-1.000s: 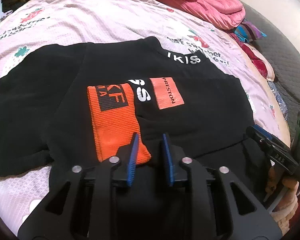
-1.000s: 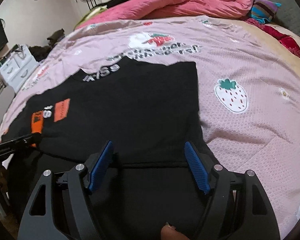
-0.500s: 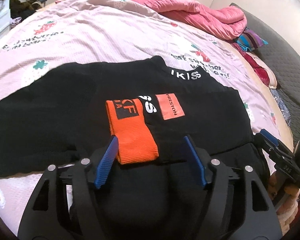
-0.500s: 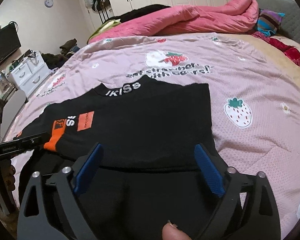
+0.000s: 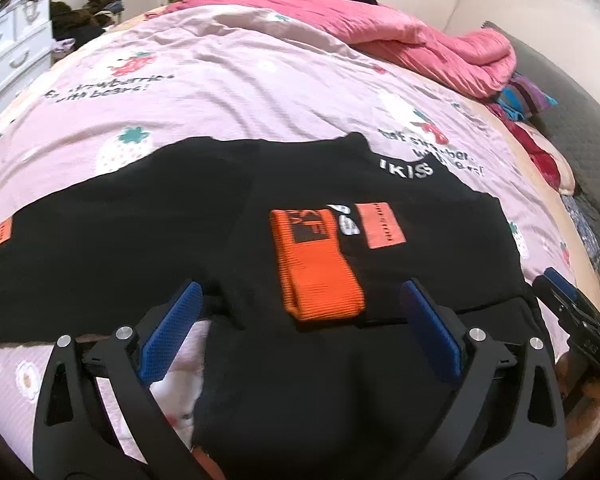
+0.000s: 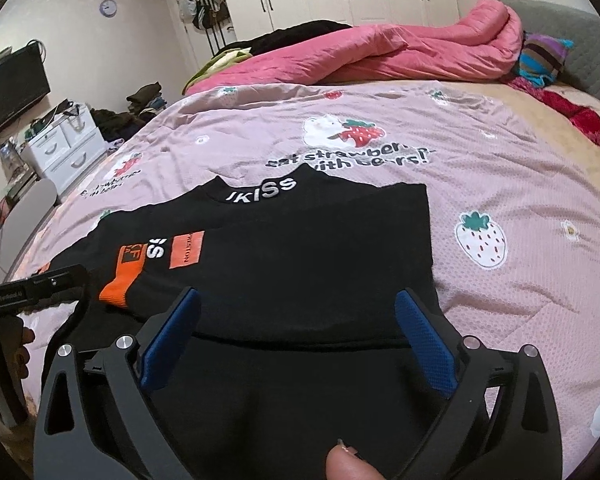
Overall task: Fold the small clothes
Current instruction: 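Move the left tool to the other sleeve's orange cuff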
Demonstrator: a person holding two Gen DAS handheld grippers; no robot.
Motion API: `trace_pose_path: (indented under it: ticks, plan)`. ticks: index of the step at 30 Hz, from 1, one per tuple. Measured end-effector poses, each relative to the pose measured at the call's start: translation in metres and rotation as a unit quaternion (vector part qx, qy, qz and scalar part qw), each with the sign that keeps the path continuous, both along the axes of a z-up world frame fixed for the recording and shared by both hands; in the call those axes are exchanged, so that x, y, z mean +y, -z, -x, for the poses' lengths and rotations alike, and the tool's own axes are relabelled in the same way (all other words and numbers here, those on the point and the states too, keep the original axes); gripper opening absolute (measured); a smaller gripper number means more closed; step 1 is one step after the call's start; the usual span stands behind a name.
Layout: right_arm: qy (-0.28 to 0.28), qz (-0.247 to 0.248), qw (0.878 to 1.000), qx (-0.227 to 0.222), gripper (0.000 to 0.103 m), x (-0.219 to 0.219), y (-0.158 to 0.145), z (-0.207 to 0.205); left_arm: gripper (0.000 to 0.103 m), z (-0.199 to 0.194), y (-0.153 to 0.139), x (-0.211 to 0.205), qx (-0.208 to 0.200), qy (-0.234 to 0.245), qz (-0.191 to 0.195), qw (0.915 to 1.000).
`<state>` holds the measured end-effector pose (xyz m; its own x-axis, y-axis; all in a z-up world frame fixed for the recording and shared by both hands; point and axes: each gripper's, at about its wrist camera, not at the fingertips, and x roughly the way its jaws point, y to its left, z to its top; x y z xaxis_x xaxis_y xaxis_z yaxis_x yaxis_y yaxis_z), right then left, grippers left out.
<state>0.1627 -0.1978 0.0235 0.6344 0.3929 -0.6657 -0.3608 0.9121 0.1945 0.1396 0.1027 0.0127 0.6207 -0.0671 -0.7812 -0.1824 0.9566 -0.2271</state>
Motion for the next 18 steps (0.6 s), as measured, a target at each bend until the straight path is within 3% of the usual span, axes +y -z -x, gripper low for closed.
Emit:
trace_pose_path:
  ticks: [18]
  plan:
    - [-0.047, 0.004, 0.999, -0.018, 0.099, 0.047, -0.019, 0.021, 0.094, 0.037, -0.019, 0.044, -0.031, -0.07, -0.014, 0.9969]
